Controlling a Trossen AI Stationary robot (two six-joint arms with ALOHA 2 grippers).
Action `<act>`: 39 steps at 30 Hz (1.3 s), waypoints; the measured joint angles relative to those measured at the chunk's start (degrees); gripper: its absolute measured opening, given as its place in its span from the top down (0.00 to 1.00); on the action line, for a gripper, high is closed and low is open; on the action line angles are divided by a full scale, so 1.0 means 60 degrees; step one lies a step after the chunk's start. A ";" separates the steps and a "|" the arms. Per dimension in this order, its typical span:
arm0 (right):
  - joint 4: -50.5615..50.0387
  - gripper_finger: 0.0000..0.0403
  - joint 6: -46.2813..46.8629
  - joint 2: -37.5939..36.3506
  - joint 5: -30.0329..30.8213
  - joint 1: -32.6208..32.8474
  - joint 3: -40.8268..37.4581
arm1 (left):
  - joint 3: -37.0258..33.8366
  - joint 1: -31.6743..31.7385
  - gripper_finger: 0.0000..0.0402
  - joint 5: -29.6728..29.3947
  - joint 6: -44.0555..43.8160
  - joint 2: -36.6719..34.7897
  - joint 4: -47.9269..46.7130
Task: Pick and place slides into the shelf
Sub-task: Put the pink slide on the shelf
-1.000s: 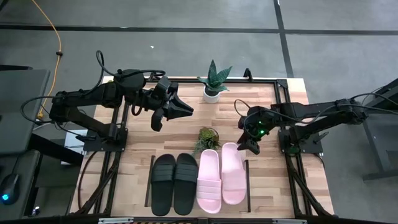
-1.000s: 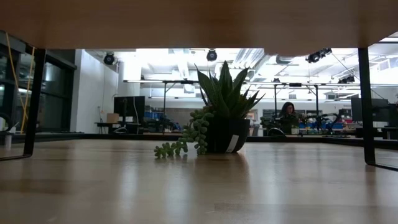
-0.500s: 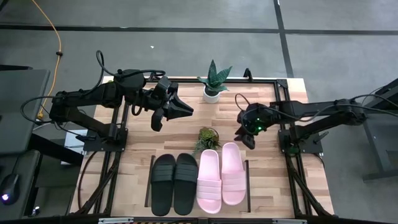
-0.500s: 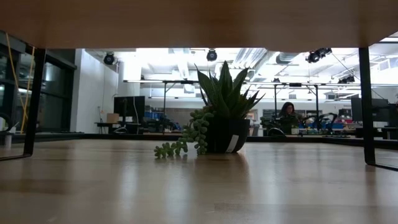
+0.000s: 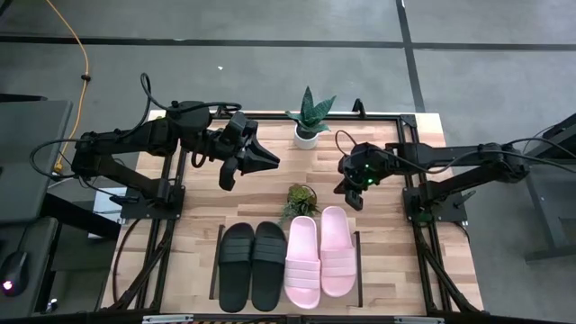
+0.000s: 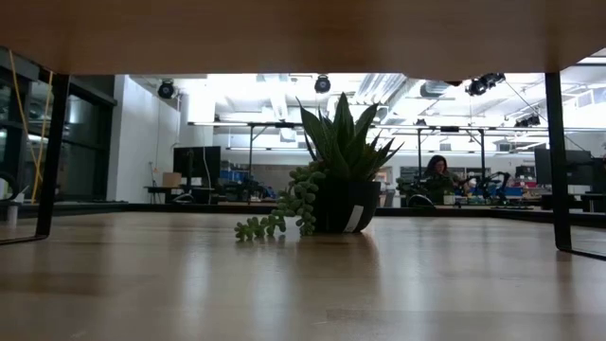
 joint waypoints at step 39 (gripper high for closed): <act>0.0574 1.00 0.0251 0.0783 -0.1658 0.0806 0.0000 | 0.0000 0.0000 0.85 0.0003 0.0171 -0.0001 -0.0484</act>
